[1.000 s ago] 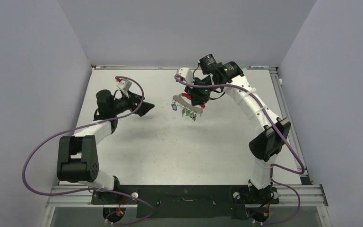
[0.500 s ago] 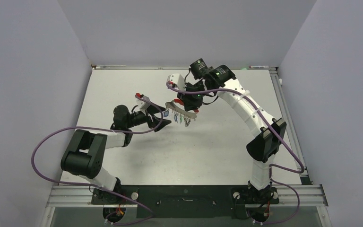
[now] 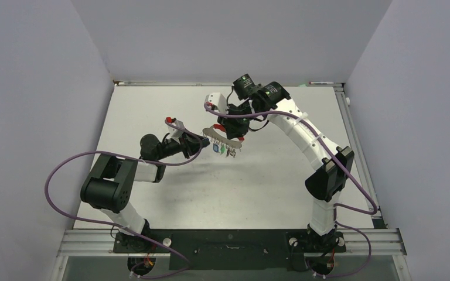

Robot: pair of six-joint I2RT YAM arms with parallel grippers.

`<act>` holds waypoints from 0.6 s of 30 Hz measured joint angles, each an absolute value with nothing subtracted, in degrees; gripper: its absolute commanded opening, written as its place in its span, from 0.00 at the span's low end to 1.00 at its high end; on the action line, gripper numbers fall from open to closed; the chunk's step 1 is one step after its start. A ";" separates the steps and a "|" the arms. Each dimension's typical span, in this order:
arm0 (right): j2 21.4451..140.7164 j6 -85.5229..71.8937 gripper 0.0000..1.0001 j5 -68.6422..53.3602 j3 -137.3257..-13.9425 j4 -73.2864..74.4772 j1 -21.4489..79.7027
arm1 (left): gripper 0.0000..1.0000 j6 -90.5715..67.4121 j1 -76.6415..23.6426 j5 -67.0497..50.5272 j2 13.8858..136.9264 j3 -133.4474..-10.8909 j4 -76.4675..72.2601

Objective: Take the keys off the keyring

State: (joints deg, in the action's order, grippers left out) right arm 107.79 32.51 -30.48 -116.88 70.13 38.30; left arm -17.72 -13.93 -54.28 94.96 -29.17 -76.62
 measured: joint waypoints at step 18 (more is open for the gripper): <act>107.00 31.33 0.05 -31.51 -116.25 69.43 38.22 | 0.12 -20.10 -13.93 -54.74 96.79 -29.17 -78.74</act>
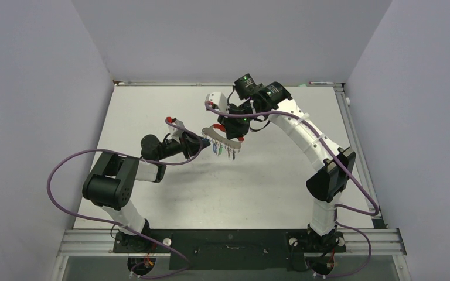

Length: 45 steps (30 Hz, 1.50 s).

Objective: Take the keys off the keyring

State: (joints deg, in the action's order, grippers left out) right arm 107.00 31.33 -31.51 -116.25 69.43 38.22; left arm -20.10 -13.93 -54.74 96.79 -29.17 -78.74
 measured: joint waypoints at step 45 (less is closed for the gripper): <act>99.63 0.27 0.06 -62.54 -54.41 10.76 23.22 | 0.00 26.52 -25.54 -29.08 86.89 -50.81 11.94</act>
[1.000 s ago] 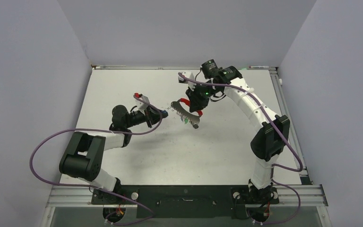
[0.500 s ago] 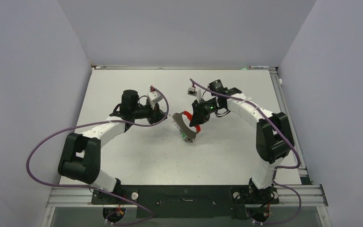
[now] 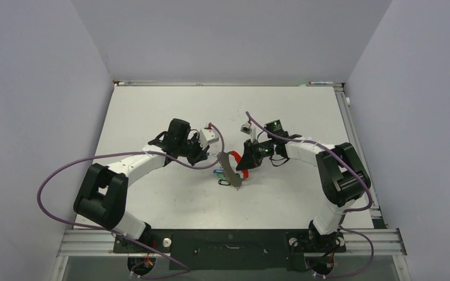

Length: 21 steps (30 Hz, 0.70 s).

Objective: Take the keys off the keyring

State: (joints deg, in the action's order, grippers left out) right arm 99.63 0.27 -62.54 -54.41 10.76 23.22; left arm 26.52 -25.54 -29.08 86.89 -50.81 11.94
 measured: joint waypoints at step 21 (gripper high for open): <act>104.38 3.68 0.59 -65.80 -50.46 8.80 22.74 | 0.00 44.27 -33.36 -8.95 92.49 -50.81 10.72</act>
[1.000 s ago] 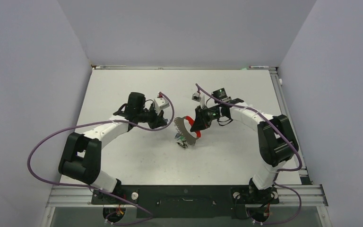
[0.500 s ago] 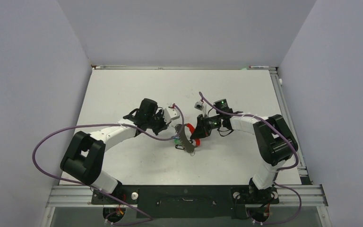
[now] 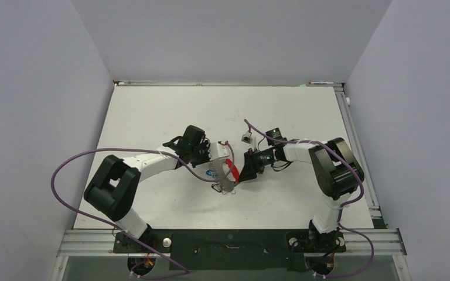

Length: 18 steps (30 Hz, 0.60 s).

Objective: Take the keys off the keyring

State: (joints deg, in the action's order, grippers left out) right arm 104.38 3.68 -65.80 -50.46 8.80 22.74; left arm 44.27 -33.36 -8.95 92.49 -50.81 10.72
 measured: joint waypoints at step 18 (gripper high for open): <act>103.81 15.38 0.72 -65.91 -62.87 18.39 12.53 | 0.00 65.58 -37.17 -6.90 88.66 -50.96 10.87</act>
State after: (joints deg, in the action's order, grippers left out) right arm 103.81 15.38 -65.91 -62.87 18.39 12.53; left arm 65.58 -37.17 -6.90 88.66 -50.96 10.87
